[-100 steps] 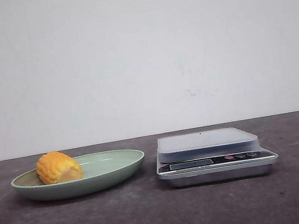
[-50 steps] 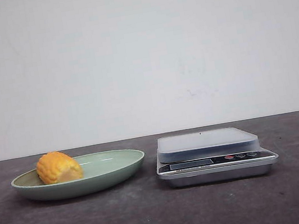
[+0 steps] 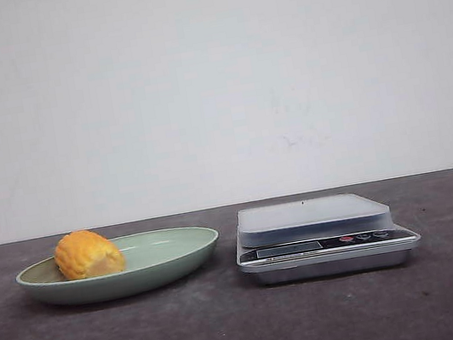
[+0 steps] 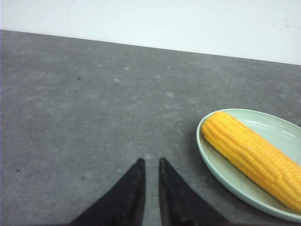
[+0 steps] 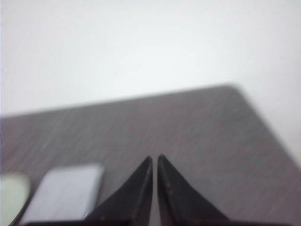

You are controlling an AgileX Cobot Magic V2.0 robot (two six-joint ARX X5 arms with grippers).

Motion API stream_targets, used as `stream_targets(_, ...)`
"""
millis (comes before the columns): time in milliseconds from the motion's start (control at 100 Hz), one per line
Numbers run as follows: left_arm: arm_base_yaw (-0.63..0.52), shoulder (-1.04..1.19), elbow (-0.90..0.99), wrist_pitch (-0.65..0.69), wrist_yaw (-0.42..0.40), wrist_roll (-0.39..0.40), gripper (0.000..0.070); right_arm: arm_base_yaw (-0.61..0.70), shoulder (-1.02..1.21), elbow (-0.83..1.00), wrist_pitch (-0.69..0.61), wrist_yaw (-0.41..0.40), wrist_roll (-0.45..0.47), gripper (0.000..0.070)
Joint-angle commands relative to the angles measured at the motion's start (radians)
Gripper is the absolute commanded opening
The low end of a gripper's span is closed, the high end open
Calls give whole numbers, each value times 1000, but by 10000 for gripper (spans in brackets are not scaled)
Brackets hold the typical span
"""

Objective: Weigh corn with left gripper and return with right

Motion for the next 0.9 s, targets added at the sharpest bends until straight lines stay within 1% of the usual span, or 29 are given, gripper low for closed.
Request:
stream_targets(0, 0, -2, -18, -4, 3, 13, 3, -63, -28, -86, 142, -11, -68, 12)
stream_targets(140, 0, -2, -18, -4, 2, 13, 3, -157, -113, -330, 396, -131, -110, 12)
stream_targets(280, 0, -2, -18, -4, 2, 13, 3, -174, -156, -550, 562, -161, -153, 12)
stream_targets(440, 0, -2, -18, -4, 2, 13, 3, -172, -172, -769, 697, -164, -153, 12)
stream_targets(560, 0, -2, -18, -4, 2, 13, 3, -172, -173, -882, 754, -183, -145, 12)
stream_targets(670, 0, -2, -18, -4, 2, 13, 3, -169, -173, -938, 754, -183, -144, 12)
stream_targets(850, 0, -2, -18, -4, 2, 13, 3, -158, -173, -945, 673, -182, -146, 12)
stream_targets(890, 0, -2, -18, -4, 2, 13, 3, -157, -173, -945, 672, -189, -146, 12)
